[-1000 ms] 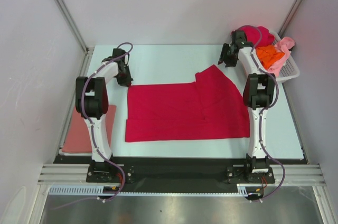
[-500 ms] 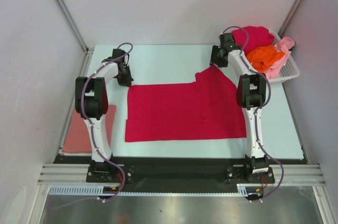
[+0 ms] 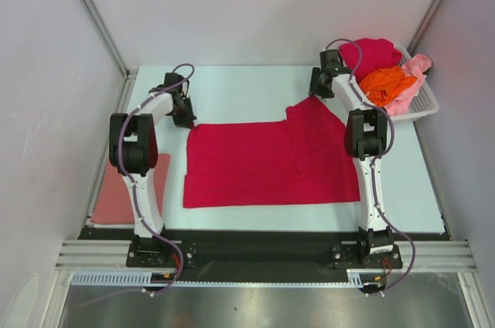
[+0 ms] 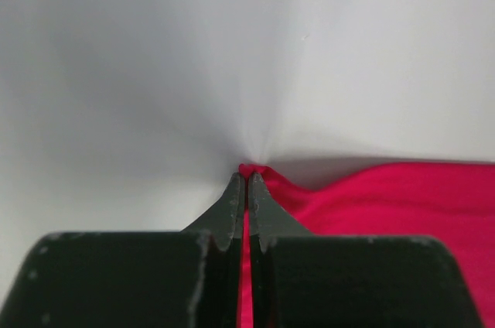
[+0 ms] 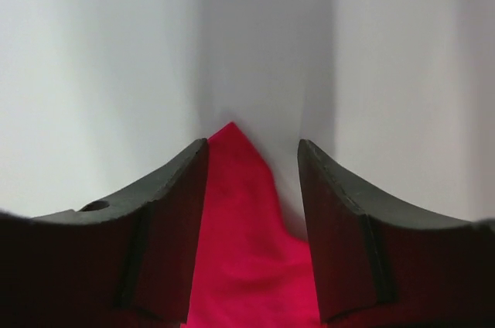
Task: Fold and stack the t-shirts
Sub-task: Fold the tshirt
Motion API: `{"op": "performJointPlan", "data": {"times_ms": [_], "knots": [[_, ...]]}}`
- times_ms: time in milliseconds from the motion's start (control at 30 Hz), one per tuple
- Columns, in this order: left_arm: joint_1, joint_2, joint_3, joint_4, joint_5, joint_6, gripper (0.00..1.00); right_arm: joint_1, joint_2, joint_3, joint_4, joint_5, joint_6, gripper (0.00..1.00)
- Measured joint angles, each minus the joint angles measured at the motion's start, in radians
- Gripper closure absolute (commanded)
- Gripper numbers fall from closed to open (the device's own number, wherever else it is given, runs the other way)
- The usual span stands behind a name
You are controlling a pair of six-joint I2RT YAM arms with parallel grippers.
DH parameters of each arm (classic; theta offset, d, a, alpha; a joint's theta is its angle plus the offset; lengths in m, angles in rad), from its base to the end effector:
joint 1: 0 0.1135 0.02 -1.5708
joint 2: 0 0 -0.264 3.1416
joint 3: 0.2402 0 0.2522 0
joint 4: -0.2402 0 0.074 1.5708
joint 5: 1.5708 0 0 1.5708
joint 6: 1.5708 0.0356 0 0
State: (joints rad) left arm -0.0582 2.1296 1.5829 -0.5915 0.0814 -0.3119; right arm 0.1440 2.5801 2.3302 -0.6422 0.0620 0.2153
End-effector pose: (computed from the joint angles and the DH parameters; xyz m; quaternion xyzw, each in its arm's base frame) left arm 0.4454 -0.0289 0.1619 -0.1148 0.9692 -0.0785 0.2035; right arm 0.5589 0.0788 0.1664 0.0439 0.9416 0.0307 0.3326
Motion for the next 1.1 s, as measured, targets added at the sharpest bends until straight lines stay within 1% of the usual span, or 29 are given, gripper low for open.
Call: {"op": "performJointPlan", "data": {"times_ms": [133,200,333,433,600,633,667,733,800,900,933,967,1000,1100], "knots": [[0.0,0.0,0.0,0.0,0.002,-0.002,1.0,-0.002,0.003,0.0,0.001,0.002,-0.008,0.57],[0.0,-0.001,-0.002,0.002,0.002,-0.002,1.0,-0.002,0.006,0.004,0.0,0.002,-0.007,0.59],[0.0,-0.004,-0.009,0.009,0.003,-0.002,1.0,0.001,0.026,0.039,-0.022,0.002,-0.008,0.58],[0.0,-0.01,-0.02,0.018,0.005,-0.003,1.0,0.005,0.049,0.087,-0.05,0.003,-0.008,0.53],[0.0,-0.014,-0.029,0.028,0.01,-0.008,1.0,0.018,0.051,0.092,-0.057,0.006,-0.01,0.56],[0.0,-0.016,-0.031,0.029,0.01,-0.01,1.0,0.022,0.051,0.092,-0.06,0.01,-0.01,0.57],[0.0,-0.016,-0.031,0.03,0.011,-0.012,1.0,0.026,0.052,0.093,-0.063,0.012,-0.01,0.63],[0.0,-0.016,-0.032,0.03,0.014,-0.013,1.0,0.034,0.061,0.11,-0.082,0.02,-0.009,0.69],[0.0,-0.017,-0.033,0.03,0.019,-0.013,1.0,0.037,0.072,0.134,-0.1,0.028,-0.007,0.74],[0.0,-0.017,-0.033,0.03,0.024,-0.013,1.0,0.034,0.078,0.146,-0.113,0.029,0.007,0.78],[0.0,-0.017,-0.033,0.03,0.026,-0.013,1.0,0.031,0.079,0.148,-0.116,0.029,0.014,0.82],[0.0,-0.017,-0.034,0.03,0.027,-0.013,1.0,0.029,0.079,0.152,-0.119,0.028,0.019,0.85],[0.0,-0.018,-0.036,0.032,0.028,-0.013,1.0,0.026,0.08,0.155,-0.124,0.025,0.027,0.89],[0.0,-0.023,-0.045,0.037,0.03,-0.013,1.0,0.02,0.085,0.168,-0.134,0.01,0.043,0.96]]}}
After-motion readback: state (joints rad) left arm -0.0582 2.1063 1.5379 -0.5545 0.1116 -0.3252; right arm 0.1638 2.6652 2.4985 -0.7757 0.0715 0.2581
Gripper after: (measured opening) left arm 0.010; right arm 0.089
